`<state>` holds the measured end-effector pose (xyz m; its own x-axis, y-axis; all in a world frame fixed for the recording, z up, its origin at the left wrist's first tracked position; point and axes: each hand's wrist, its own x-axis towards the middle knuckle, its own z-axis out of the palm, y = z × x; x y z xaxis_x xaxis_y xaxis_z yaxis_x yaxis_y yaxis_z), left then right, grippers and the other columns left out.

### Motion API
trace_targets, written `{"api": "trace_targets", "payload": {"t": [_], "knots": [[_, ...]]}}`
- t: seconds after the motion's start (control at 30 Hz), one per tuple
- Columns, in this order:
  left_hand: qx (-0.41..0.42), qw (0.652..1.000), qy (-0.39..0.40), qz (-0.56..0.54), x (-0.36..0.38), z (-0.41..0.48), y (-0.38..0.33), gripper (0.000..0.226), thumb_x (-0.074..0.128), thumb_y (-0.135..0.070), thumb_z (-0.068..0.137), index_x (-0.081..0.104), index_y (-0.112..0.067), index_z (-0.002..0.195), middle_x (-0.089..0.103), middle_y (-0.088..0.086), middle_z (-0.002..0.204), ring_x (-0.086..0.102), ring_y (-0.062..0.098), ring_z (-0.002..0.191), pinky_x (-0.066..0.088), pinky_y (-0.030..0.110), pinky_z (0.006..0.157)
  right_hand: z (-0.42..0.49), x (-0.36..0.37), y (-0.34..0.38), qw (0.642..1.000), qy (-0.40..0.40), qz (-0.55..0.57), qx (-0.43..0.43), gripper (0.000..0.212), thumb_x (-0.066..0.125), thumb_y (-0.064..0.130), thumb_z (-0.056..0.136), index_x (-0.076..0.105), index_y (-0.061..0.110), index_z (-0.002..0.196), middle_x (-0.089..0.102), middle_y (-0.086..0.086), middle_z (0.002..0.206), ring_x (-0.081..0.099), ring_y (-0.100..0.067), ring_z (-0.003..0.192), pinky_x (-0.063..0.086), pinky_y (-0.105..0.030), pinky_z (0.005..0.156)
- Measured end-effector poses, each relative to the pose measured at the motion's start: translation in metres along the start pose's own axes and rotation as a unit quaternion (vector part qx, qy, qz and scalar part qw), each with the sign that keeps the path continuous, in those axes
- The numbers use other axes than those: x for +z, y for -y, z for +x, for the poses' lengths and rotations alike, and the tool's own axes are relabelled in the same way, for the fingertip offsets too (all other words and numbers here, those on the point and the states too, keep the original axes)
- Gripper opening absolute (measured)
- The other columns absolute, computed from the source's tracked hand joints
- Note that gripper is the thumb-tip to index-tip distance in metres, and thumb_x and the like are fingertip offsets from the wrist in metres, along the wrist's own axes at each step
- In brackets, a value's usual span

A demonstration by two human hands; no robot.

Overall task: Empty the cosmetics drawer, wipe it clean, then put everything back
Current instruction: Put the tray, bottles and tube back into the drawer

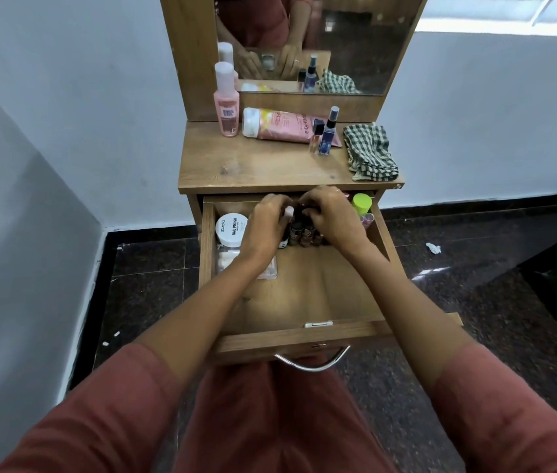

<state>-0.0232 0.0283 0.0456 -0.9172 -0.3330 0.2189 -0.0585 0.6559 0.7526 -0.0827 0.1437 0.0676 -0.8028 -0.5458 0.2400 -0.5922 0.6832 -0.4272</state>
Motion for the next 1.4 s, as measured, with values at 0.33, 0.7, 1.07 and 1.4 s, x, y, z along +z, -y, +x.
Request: {"api": "trace_targets", "payload": {"t": [0.33, 0.7, 1.07, 1.4], "knots": [[0.098, 0.992, -0.086, 0.000, -0.009, 0.065, -0.050, 0.028, 0.054, -0.001, 0.086, 0.057, -0.001, 0.114, 0.060, 0.013, 0.114, 0.056, 0.022, 0.103, 0.037, 0.014, 0.082, 0.054, -0.051, -0.012, 0.975, -0.186, 0.109, 0.057, 0.018, 0.055, -0.002, 0.085, 0.065, -0.004, 0.100, 0.065, -0.020, 0.099, 0.058, -0.022, 0.087, 0.048, -0.023, 0.084], [0.113, 0.992, -0.038, 0.037, 0.001, 0.111, -0.062, 0.034, 0.047, 0.003, 0.088, 0.057, -0.003, 0.120, 0.057, 0.014, 0.120, 0.055, 0.022, 0.109, 0.042, 0.022, 0.086, 0.096, -0.053, -0.018, 0.986, -0.139, 0.087, 0.015, 0.040, 0.056, -0.001, 0.085, 0.055, 0.004, 0.124, 0.058, -0.013, 0.121, 0.055, -0.020, 0.112, 0.041, -0.021, 0.096], [0.077, 0.996, -0.052, -0.015, 0.006, 0.110, -0.065, 0.019, 0.052, 0.009, 0.079, 0.059, 0.002, 0.097, 0.057, 0.015, 0.105, 0.056, 0.022, 0.089, 0.050, 0.032, 0.077, 0.083, -0.055, -0.014, 0.980, -0.163, 0.105, 0.034, 0.016, 0.051, -0.010, 0.078, 0.063, -0.004, 0.088, 0.067, -0.018, 0.092, 0.061, -0.026, 0.086, 0.048, -0.032, 0.076], [0.081, 0.996, -0.014, -0.019, 0.000, 0.104, -0.069, 0.021, 0.052, 0.002, 0.084, 0.062, -0.005, 0.101, 0.061, 0.011, 0.098, 0.055, 0.008, 0.075, 0.045, 0.011, 0.063, 0.072, -0.057, -0.011, 0.981, -0.155, 0.110, 0.043, 0.013, 0.053, -0.010, 0.080, 0.063, -0.004, 0.087, 0.068, -0.018, 0.093, 0.064, -0.028, 0.087, 0.052, -0.035, 0.077]]}}
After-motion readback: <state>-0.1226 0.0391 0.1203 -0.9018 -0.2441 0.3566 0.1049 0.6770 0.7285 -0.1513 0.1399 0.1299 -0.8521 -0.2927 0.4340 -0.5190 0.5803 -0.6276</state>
